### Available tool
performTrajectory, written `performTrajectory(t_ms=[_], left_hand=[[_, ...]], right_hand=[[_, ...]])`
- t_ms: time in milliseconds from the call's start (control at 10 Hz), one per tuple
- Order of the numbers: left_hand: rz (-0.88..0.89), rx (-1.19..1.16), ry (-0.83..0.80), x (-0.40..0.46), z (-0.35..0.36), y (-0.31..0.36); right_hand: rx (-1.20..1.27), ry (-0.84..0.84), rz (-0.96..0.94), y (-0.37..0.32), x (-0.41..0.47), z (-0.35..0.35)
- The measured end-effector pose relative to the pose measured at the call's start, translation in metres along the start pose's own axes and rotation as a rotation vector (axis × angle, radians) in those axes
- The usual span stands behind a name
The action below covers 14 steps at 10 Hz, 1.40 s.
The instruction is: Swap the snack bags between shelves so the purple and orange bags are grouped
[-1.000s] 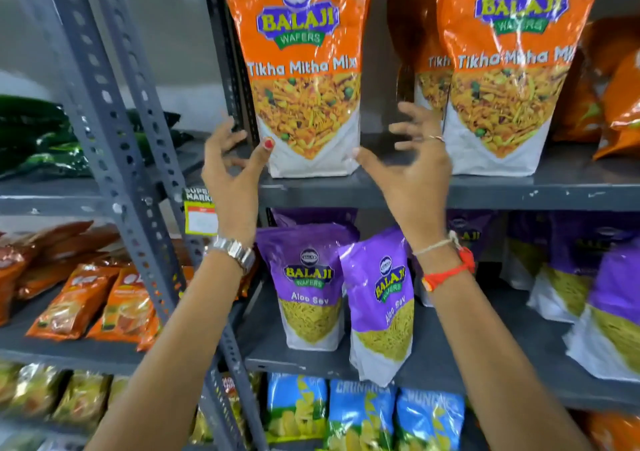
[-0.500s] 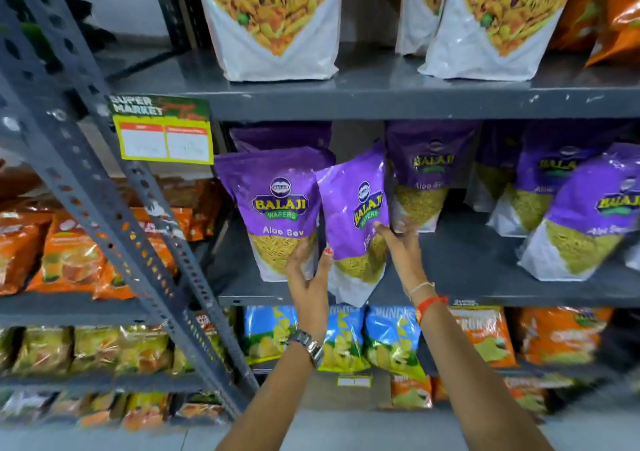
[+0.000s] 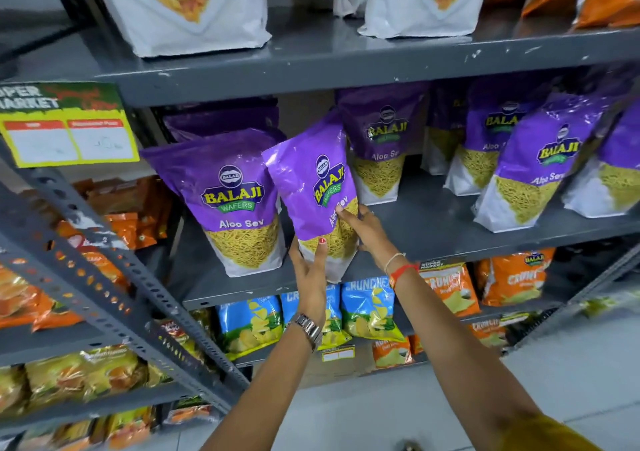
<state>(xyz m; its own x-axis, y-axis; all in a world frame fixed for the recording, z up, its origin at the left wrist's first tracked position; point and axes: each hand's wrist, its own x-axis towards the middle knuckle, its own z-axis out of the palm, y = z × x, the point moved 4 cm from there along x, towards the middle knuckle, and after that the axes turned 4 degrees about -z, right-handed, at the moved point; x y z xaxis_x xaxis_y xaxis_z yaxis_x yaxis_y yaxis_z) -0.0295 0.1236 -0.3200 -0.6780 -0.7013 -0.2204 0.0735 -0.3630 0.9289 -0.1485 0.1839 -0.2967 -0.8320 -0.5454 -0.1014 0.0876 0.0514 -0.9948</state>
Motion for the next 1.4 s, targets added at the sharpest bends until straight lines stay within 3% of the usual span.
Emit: performTrajectory(t_ms=[300,600,1200,1300,1400], left_hand=[[0.125,0.223,-0.123,0.043,0.054,0.02],[0.049,0.273,-0.23,0.056,0.116,0.003],[0.0,0.431,-0.099,0.062,0.129,-0.017],[0.045,0.451,-0.021,0.062,0.125,-0.017],[0.132,0.497,0.232,0.057,0.118,-0.015]], right_hand=[[-0.068,0.25,-0.156,-0.015,0.003,-0.068],[-0.111,0.34,-0.146,0.004,0.011,-0.131],[-0.042,0.236,-0.132,0.046,0.024,-0.144],[-0.027,0.166,-0.15,0.033,0.015,-0.146],[0.099,0.265,-0.112,0.029,0.004,-0.163]])
